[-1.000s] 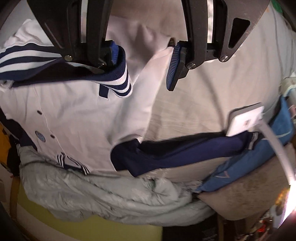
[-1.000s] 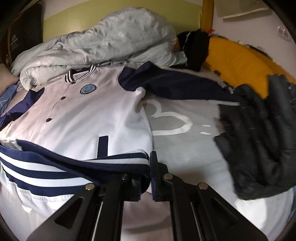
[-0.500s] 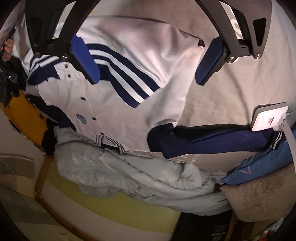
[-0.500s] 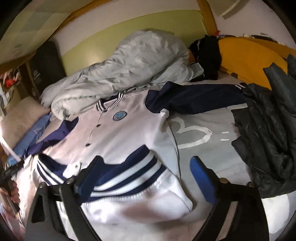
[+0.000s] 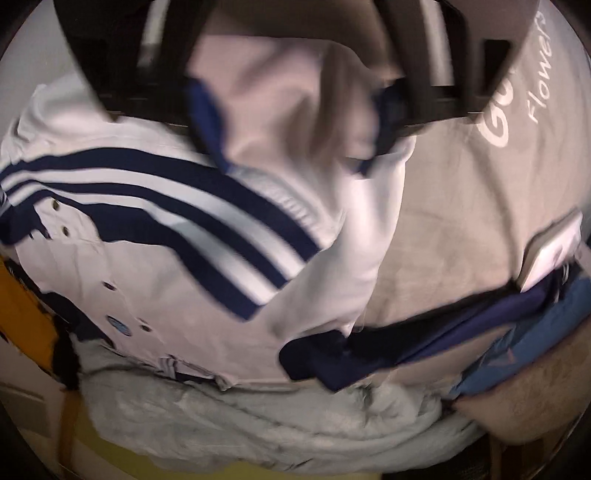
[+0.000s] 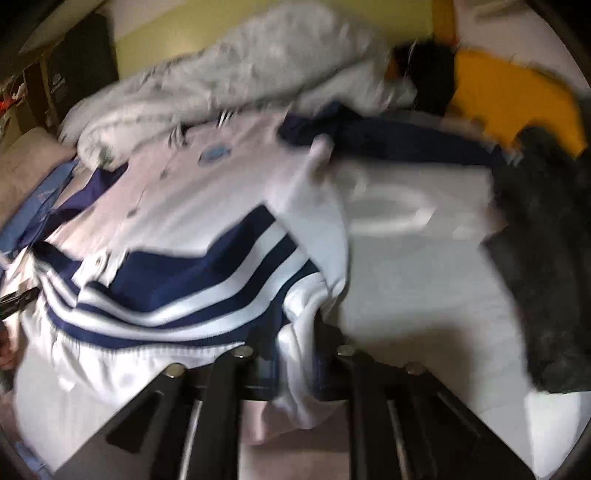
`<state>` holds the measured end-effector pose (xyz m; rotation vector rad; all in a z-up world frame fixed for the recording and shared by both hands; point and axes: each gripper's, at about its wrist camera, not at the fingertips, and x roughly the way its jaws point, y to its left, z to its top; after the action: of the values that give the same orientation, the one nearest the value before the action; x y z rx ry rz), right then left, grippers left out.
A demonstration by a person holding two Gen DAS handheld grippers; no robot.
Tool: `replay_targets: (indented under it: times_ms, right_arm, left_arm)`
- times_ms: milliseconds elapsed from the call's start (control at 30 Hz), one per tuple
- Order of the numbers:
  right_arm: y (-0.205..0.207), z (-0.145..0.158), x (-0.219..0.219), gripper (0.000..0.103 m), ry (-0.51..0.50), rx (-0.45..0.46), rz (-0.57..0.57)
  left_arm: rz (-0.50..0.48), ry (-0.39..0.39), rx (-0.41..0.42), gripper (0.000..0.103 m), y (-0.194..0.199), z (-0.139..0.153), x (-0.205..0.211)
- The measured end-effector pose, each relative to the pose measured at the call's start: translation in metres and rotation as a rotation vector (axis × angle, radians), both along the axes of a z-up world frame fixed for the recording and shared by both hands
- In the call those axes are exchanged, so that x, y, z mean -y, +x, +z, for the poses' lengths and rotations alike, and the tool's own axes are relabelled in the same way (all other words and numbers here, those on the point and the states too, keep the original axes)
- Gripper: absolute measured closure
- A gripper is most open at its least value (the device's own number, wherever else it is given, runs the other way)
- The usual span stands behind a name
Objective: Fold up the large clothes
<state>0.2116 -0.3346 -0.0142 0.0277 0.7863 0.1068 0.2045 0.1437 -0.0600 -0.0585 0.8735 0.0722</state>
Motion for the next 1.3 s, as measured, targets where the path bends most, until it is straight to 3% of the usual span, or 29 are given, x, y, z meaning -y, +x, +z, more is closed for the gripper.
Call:
replay_targets:
  times_ms: [33, 167, 233, 300, 400, 467, 500, 600, 633, 667, 700, 733, 767, 867, 967, 1000, 1033, 1067, 1100, 1133, 1167, 1233, 1300]
  right_arm:
    - [-0.005, 0.007, -0.005, 0.094, -0.024, 0.059, 0.001]
    - [-0.015, 0.036, -0.019, 0.095, -0.103, 0.215, -0.037]
    - [-0.014, 0.045, -0.018, 0.095, -0.095, 0.249, -0.055]
    - [-0.006, 0.04, -0.018, 0.095, -0.132, 0.234, -0.064]
    - [0.013, 0.018, -0.014, 0.095, -0.168, 0.15, -0.079]
    - [0.021, 0.001, -0.01, 0.092, -0.194, 0.084, -0.108]
    - [0.024, -0.003, -0.007, 0.091, -0.198, 0.061, -0.114]
    - [0.018, 0.005, -0.003, 0.072, -0.185, 0.086, -0.141]
    - [0.014, 0.011, -0.002, 0.062, -0.184, 0.103, -0.146]
    - [0.009, 0.015, -0.001, 0.05, -0.183, 0.116, -0.15]
    - [0.003, 0.02, -0.001, 0.044, -0.173, 0.125, -0.148]
    - [-0.002, 0.024, 0.002, 0.036, -0.148, 0.125, -0.142]
    - [-0.006, 0.026, 0.004, 0.033, -0.12, 0.118, -0.142]
    - [-0.017, 0.024, 0.022, 0.029, 0.02, 0.048, -0.167]
    - [-0.019, 0.008, 0.044, 0.029, 0.182, -0.068, -0.194]
    - [-0.016, 0.002, 0.049, 0.029, 0.221, -0.096, -0.208]
    - [-0.013, -0.005, 0.053, 0.029, 0.257, -0.123, -0.205]
    - [-0.009, -0.012, 0.053, 0.036, 0.294, -0.152, -0.179]
    - [-0.007, -0.016, 0.05, 0.049, 0.297, -0.163, -0.16]
    - [-0.006, -0.017, 0.043, 0.082, 0.243, -0.149, -0.172]
    - [-0.007, -0.014, 0.037, 0.092, 0.197, -0.124, -0.179]
    - [-0.016, 0.0, 0.03, 0.093, 0.177, -0.03, -0.191]
    - [-0.03, 0.024, 0.023, 0.093, 0.107, 0.073, -0.208]
  left_arm:
    - [-0.002, 0.01, 0.034, 0.092, -0.005, 0.009, 0.005]
    - [0.027, -0.046, 0.182, 0.095, -0.029, 0.051, 0.002]
    - [0.064, -0.089, 0.204, 0.096, -0.037, 0.062, -0.007]
    - [0.082, -0.075, 0.186, 0.097, -0.033, 0.061, -0.014]
    - [0.123, 0.006, 0.112, 0.1, -0.02, 0.038, -0.015]
    - [0.181, 0.112, 0.078, 0.099, -0.011, 0.023, -0.017]
    - [0.178, 0.117, 0.069, 0.099, -0.008, 0.017, -0.018]
    - [0.164, -0.012, 0.042, 0.096, -0.01, 0.015, -0.029]
    - [0.159, -0.055, 0.06, 0.086, -0.016, 0.02, -0.03]
    - [0.143, -0.083, 0.073, 0.064, -0.022, 0.027, -0.031]
    - [0.133, -0.095, 0.084, 0.051, -0.028, 0.033, -0.03]
    - [0.136, -0.103, 0.095, 0.027, -0.034, 0.037, -0.03]
    - [0.15, -0.116, 0.101, 0.016, -0.04, 0.04, -0.031]
    - [0.181, -0.208, 0.03, 0.016, -0.044, 0.033, -0.036]
    - [0.169, -0.33, -0.12, 0.014, -0.032, -0.001, -0.041]
    - [0.159, -0.307, -0.125, 0.014, -0.029, -0.006, -0.038]
    - [0.149, -0.271, -0.102, 0.016, -0.032, -0.003, -0.032]
    - [0.136, -0.248, -0.095, 0.038, -0.032, -0.002, -0.027]
    - [0.113, -0.254, -0.078, 0.058, -0.034, 0.0, -0.022]
    - [0.102, -0.256, -0.063, 0.091, -0.035, 0.001, -0.019]
    - [0.114, -0.224, -0.043, 0.093, -0.037, 0.006, -0.017]
    - [0.101, -0.195, 0.001, 0.094, -0.042, 0.023, -0.016]
    - [0.103, -0.192, 0.097, 0.095, -0.057, 0.053, -0.022]
